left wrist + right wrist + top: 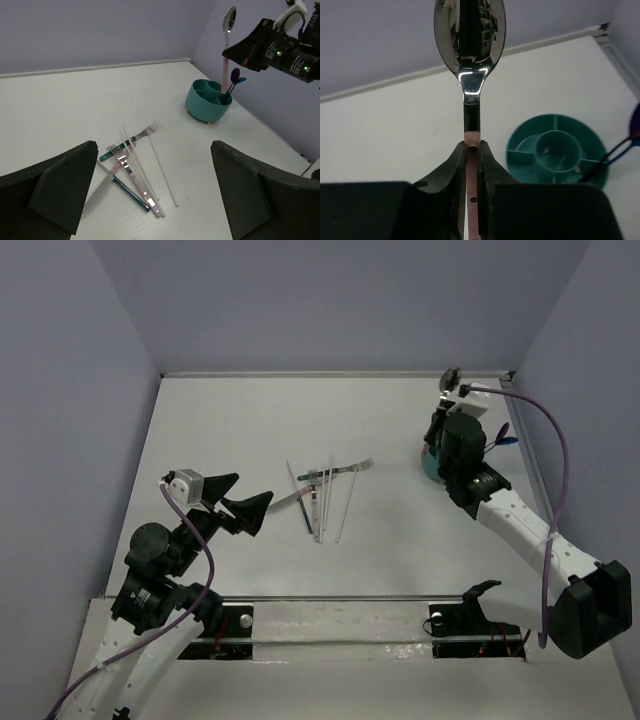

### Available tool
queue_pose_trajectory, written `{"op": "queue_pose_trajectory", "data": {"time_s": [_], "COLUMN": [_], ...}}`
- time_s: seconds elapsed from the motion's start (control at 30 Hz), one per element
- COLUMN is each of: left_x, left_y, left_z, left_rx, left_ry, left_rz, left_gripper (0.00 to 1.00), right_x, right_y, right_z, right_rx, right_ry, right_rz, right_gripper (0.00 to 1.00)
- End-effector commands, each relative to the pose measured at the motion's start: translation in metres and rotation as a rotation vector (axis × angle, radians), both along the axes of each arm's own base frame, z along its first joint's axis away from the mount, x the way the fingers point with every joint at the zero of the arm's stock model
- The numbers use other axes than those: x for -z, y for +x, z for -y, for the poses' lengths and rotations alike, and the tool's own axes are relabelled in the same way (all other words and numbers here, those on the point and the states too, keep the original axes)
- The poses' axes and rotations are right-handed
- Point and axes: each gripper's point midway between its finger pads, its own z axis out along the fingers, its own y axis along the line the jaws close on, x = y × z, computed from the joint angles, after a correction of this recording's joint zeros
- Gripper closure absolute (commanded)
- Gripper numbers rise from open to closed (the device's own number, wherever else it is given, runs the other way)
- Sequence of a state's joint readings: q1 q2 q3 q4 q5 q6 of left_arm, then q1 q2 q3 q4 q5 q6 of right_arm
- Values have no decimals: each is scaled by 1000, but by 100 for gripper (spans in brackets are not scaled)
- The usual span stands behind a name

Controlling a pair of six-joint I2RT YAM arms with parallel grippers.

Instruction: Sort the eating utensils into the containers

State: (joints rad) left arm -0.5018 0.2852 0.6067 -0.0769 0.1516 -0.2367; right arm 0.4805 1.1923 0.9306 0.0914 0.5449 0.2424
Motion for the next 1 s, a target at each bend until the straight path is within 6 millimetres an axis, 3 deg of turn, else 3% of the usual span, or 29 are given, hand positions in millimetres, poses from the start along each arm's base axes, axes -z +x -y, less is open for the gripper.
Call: {"op": "queue_pose_trajectory", "data": {"time_s": [0.0,0.1,0.27,0.4,0.57,0.97], "left_x": [-33,-33,-32,-32,-33,-31], "left_y": [-9,-11,-8,-9,-9,-6], "left_z": [-4,-4,-2,-4,-3,-3], "left_rx": [5,11,12,8,12,6], "left_ry": [-41,-43,-39,-39,-39,-36], "left_rz": [93,95,91,90,92,83], "left_gripper": [1,1,1,1,1,1], "right_x": [-24,-21,-18,-13,7,55], "right_y": [-5,-14,-14,-6,4,12], "right_z": [95,136,165,172,181,177], "right_rx": [386,526,645,678,706,704], "right_ry": [95,123,115,41,9,7], "right_rz": [164,210,248,268,221,129], "right_gripper": [100,100,100,100,100,100]}}
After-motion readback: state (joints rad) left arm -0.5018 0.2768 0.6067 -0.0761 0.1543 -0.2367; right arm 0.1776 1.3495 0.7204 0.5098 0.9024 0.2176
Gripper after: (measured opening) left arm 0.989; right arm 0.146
